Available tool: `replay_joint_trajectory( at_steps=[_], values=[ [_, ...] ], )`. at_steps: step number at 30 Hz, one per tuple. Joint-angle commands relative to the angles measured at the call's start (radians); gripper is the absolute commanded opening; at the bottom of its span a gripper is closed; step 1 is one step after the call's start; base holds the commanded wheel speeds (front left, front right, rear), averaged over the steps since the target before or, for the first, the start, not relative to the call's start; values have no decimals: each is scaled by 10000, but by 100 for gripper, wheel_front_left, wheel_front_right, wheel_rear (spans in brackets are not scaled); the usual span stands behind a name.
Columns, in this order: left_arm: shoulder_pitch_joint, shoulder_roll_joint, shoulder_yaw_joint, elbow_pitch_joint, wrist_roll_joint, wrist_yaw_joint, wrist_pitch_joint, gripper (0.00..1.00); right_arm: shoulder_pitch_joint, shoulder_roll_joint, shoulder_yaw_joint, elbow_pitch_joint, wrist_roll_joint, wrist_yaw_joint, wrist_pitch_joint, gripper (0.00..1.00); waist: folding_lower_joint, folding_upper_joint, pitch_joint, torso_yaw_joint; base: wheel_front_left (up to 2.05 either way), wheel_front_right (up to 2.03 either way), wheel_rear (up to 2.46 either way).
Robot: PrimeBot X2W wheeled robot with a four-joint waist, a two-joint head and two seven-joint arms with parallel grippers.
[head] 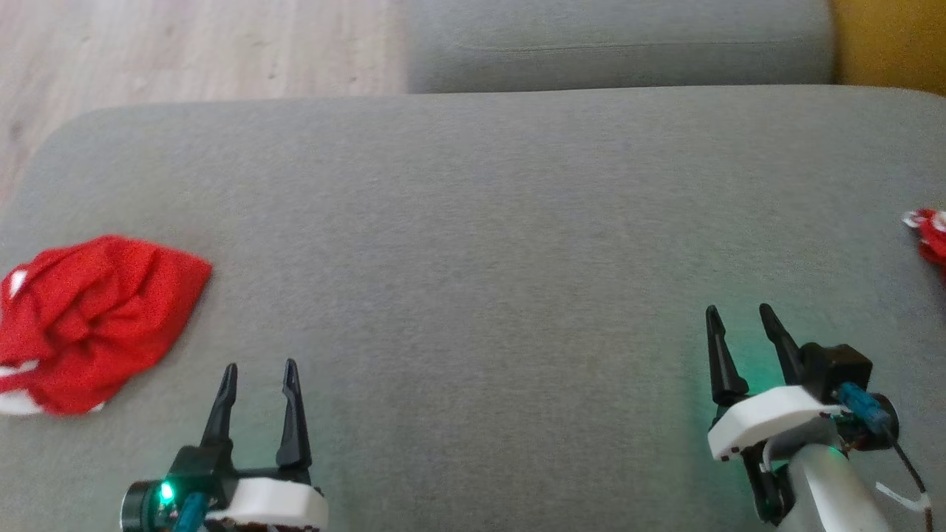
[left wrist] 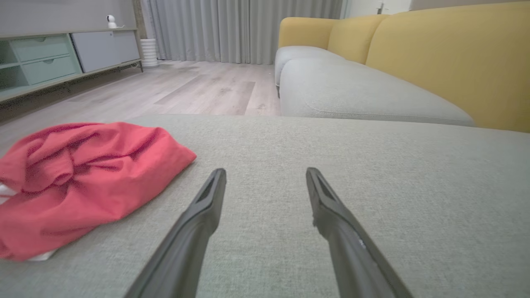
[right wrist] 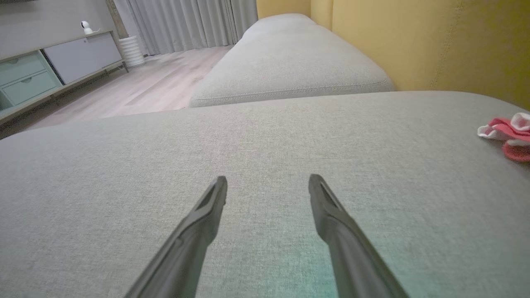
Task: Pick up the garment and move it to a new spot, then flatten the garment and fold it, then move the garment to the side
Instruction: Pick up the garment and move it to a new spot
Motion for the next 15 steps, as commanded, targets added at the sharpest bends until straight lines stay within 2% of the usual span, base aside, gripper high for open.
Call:
replay_joint_trajectory(
  at_steps=[1,11,15],
  values=[
    [-486,39,217,-287,-78,43,-51,100,-189,34,250,-368,-111,-9,-106,100,0,0,146,517,0,0,0],
    [-338,39,204,-100,-291,85,-51,100,-134,35,692,-531,-208,-9,-106,100,0,0,333,3462,0,0,0],
    [-147,39,426,-59,-389,75,-51,100,-250,35,1075,-501,-173,-9,-107,100,0,0,384,4315,0,0,0]
  ],
)
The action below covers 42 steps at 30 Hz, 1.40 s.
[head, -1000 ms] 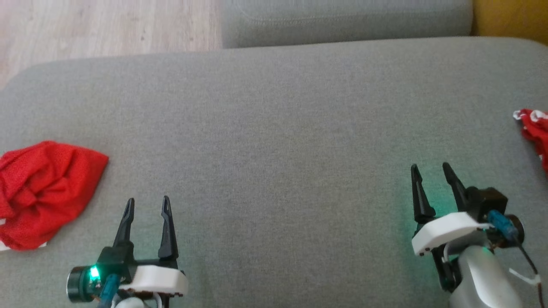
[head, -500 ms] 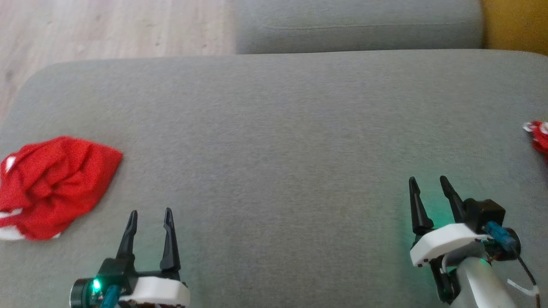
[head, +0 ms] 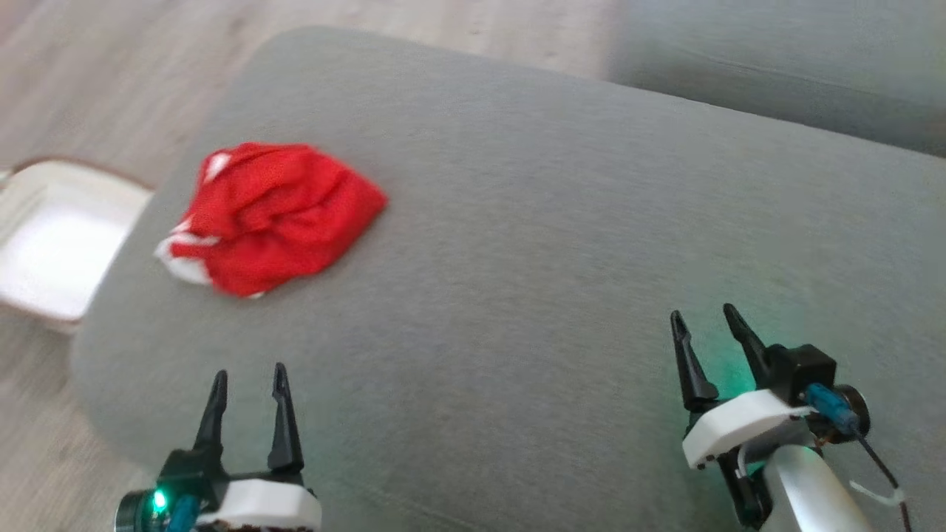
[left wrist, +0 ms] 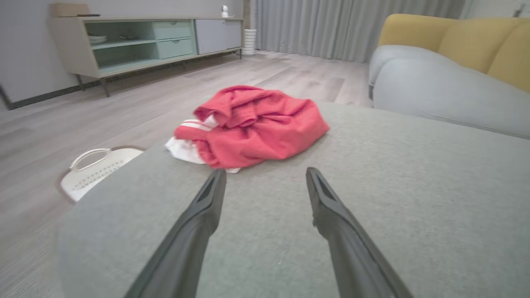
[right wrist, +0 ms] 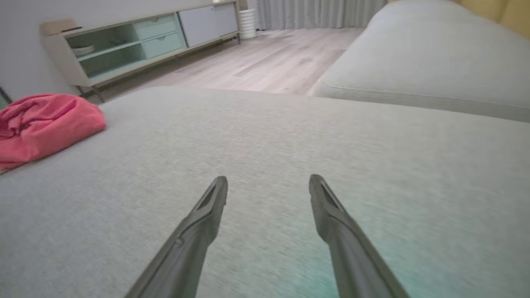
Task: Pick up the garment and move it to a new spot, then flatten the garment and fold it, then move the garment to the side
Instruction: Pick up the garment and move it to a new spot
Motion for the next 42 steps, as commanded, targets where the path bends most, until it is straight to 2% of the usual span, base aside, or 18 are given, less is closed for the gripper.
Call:
replay_joint_trajectory(
  at_steps=[1,4,8,16,23,31,34,42],
  values=[
    [-63,31,401,-271,-57,8,-51,100,-355,20,324,-260,28,-9,-108,100,0,0,107,1084,0,0,0],
    [34,31,574,-270,-102,5,-51,100,-440,20,520,-206,110,-9,-108,100,0,0,139,1377,0,0,0],
    [-3,31,790,-266,-198,-20,-51,100,-562,20,723,-196,134,-9,-108,100,0,0,291,1407,0,0,0],
    [-1054,84,1739,-242,21,-451,-51,100,-906,-235,943,-474,105,-9,-109,100,0,0,1062,885,0,0,0],
    [-2766,626,2563,-198,476,-1064,-51,100,-1275,-813,1188,-1105,210,-9,-109,100,0,0,2126,315,0,0,0],
    [-4817,1393,2604,1418,746,-1453,-51,100,-1605,-1503,1565,-2049,177,-9,-109,100,0,0,2991,-226,0,0,0],
    [-5507,1707,2602,2531,858,-1454,-51,100,-1682,-1731,1600,-2220,212,-9,-109,100,0,0,3222,-428,0,0,0],
    [-6712,2041,2847,5830,556,-1295,-42,100,-1871,-1961,1642,-2368,299,-9,-104,100,0,0,3671,-975,0,0,0]
  ],
)
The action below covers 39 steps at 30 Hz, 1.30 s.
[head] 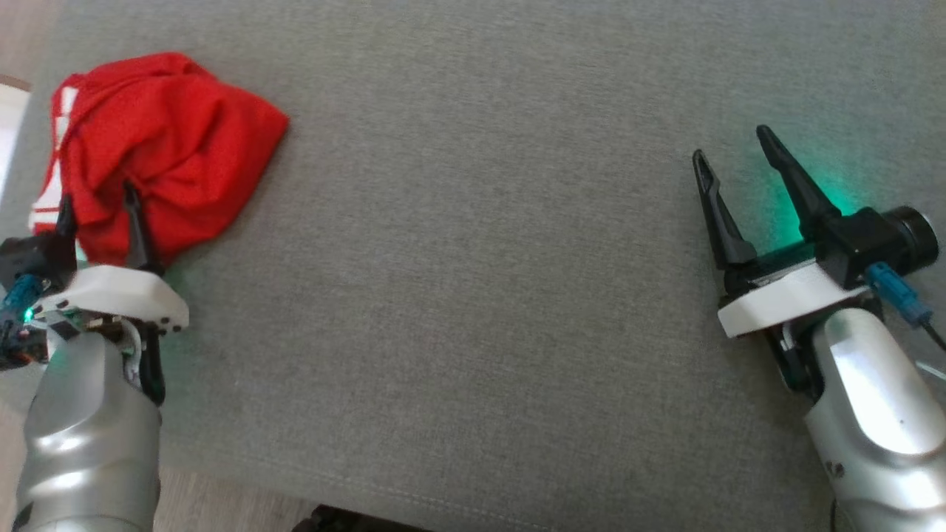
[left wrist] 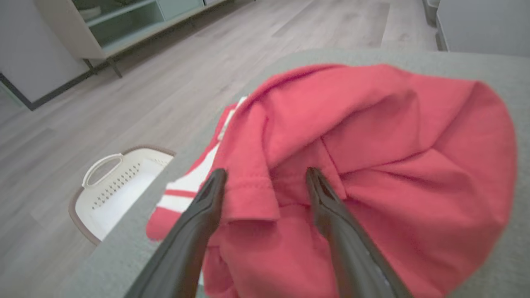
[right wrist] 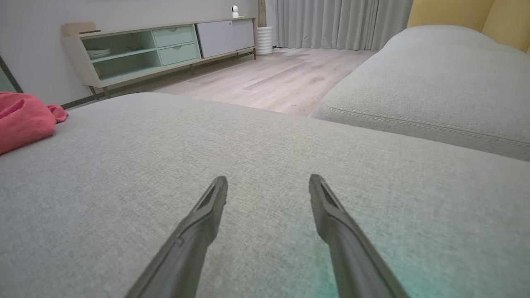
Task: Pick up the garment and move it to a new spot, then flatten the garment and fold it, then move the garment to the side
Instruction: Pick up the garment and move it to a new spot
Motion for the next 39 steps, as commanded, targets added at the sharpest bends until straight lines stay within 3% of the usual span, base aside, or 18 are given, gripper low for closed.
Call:
replay_joint_trajectory(
  at_steps=[1,3,4,5,9,14,22,28,30,39],
  values=[
    [-314,611,336,205,-133,86,-43,100,145,-126,157,-41,69,-9,-46,100,-1,0,163,-199,0,0,0],
    [-478,629,370,579,-216,77,-45,100,162,-131,97,-18,81,-9,-46,100,-1,0,180,-247,0,0,0],
    [-545,655,371,643,-221,85,-46,43,172,-137,71,-4,89,-9,-47,100,-1,0,176,-262,0,0,0],
    [-595,685,361,636,-206,95,-47,0,180,-142,52,18,100,-9,-47,100,-1,0,159,-267,0,0,0],
    [-693,833,357,35,-114,156,-49,0,224,-43,-49,164,150,-9,-48,100,-1,0,-77,-252,0,0,0],
    [-636,1024,209,-1774,195,97,-49,0,293,342,-101,292,229,-9,-49,100,-1,0,-659,-319,0,0,0],
    [-928,870,-772,-4375,467,-232,-50,0,562,947,-256,542,372,-9,-50,100,-1,0,-1645,-780,0,0,0],
    [-1224,378,-2215,-5480,8,-344,-50,0,854,1369,-357,661,452,-9,-50,100,-1,0,-2379,-1821,0,0,0],
    [-1279,68,-3258,-5677,-573,-350,-50,0,931,1539,-246,702,478,-9,-50,100,-1,0,-2589,-2535,0,0,0],
    [-1632,-1219,-5501,-5469,-2180,-353,-51,0,913,1763,-33,772,550,-9,-51,100,-1,0,-2549,-4325,0,0,0]
  ],
)
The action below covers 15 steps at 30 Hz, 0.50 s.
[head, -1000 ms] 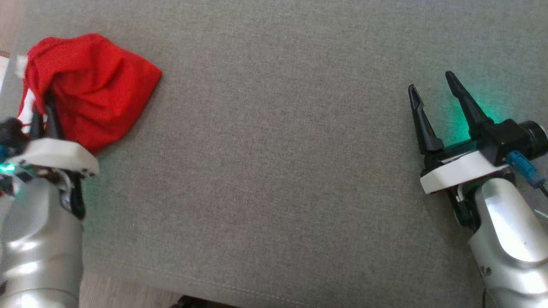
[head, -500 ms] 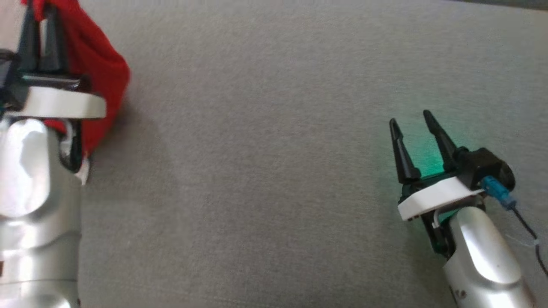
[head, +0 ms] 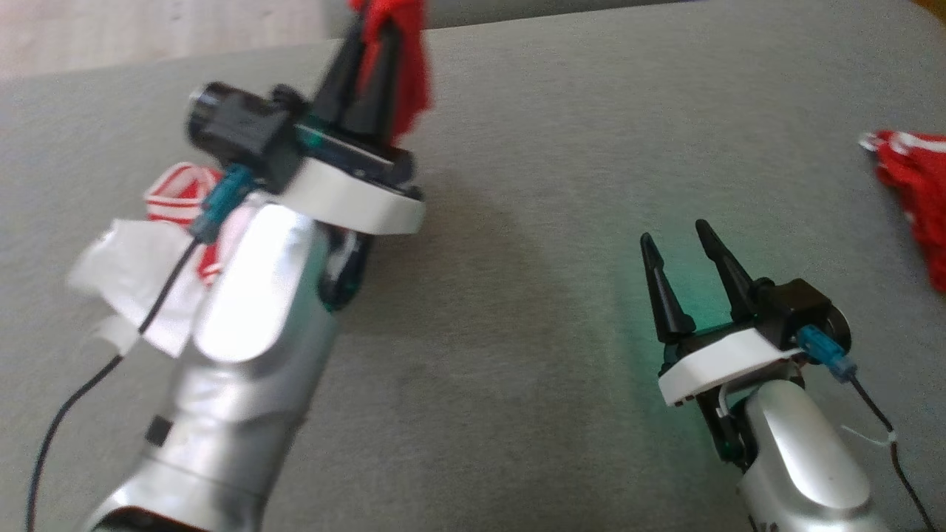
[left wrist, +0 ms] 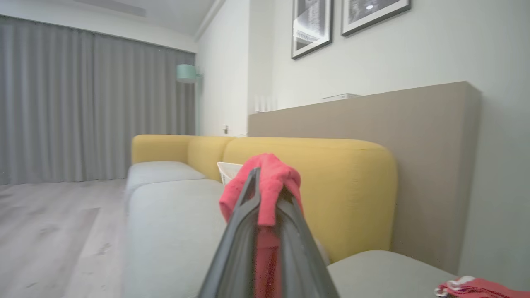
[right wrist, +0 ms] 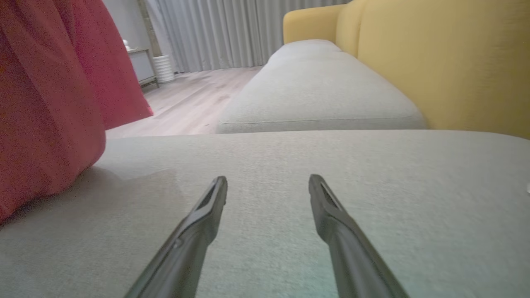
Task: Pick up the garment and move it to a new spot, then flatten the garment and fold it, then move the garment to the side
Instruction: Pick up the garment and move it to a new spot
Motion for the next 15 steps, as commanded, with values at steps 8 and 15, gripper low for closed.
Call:
replay_joint_trajectory(
  at_steps=[8,15],
  values=[
    [-34,13,-1063,-205,-801,463,-41,100,-310,215,361,-202,228,-9,-37,100,0,0,340,-906,0,0,0],
    [1364,100,135,268,-112,927,-41,100,-372,233,144,-241,294,-9,-37,100,0,0,457,-428,0,0,0]
  ],
)
